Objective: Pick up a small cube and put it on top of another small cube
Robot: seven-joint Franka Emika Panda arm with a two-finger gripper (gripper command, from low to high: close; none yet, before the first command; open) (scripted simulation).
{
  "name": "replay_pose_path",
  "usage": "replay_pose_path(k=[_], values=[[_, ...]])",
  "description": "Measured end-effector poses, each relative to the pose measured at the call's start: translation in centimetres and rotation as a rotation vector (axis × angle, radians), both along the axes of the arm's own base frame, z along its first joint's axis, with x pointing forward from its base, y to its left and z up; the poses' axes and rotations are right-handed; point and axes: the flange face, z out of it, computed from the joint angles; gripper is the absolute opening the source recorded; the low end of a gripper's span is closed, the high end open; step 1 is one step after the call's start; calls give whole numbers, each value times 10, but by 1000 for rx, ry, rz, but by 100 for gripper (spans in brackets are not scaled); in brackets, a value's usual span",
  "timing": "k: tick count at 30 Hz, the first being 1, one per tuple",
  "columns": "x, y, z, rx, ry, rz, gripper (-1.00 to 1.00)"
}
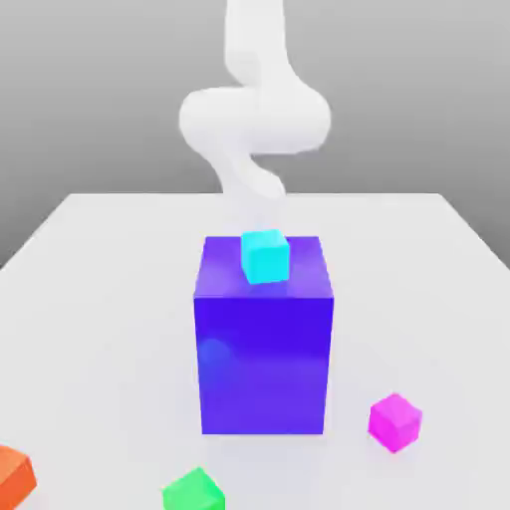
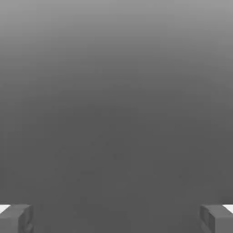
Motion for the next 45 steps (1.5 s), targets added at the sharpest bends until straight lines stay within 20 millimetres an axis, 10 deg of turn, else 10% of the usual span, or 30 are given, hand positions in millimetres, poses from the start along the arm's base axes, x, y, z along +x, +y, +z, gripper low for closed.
replay_pose_path(k=[11, 22, 28, 29, 36, 41, 45], values=[[73, 95, -226, -72, 335, 253, 0], [13, 168, -447, -213, 651, 499, 0], [0, 171, -523, -233, 693, 523, 0], [-1, 170, -533, -233, 693, 523, -100], [-1, 170, -536, -234, 693, 523, -100], [-1, 171, -489, -234, 693, 523, -100], [52, 108, -462, -187, 706, 393, -100]])
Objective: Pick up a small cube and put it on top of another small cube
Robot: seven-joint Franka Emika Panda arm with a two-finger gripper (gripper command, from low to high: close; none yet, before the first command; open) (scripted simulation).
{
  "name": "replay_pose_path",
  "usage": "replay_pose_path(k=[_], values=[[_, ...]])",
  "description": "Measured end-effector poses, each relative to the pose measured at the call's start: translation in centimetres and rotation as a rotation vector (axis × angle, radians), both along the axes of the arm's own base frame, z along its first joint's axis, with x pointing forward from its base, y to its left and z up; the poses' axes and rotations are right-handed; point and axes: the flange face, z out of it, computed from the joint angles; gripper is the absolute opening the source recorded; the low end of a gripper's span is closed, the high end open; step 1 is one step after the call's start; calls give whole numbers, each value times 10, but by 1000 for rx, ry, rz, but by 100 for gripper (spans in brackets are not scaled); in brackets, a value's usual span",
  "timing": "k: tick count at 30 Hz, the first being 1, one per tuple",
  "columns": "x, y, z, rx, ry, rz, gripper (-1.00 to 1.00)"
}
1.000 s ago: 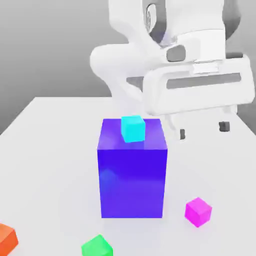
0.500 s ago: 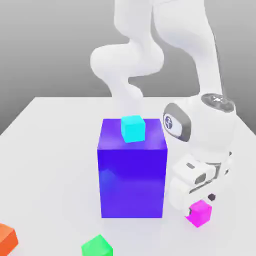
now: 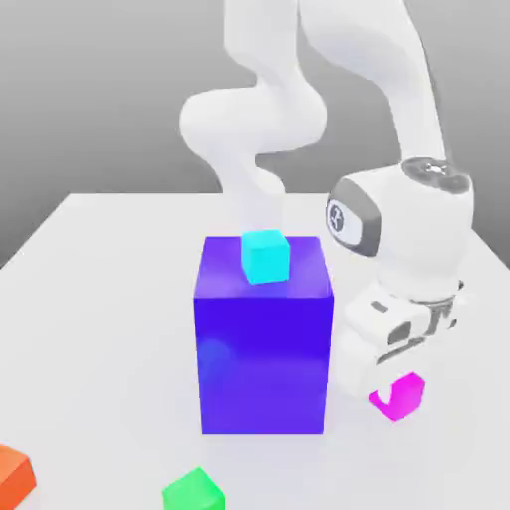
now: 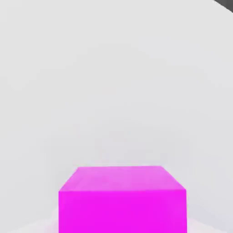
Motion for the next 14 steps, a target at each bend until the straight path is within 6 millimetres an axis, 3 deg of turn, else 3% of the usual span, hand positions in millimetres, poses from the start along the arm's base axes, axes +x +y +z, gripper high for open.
replay_pose_path(k=[3, 6, 7, 10, 11, 14], values=[[40, -72, 15, 1, 1, -130, -100], [64, -146, 27, 2, 0, -246, -100], [70, -168, 23, 3, -1, -280, -100], [75, -189, -13, 3, -1, -311, -100], [75, -191, -22, 3, -1, -314, 100], [75, -191, -22, 3, -1, -314, 100]])
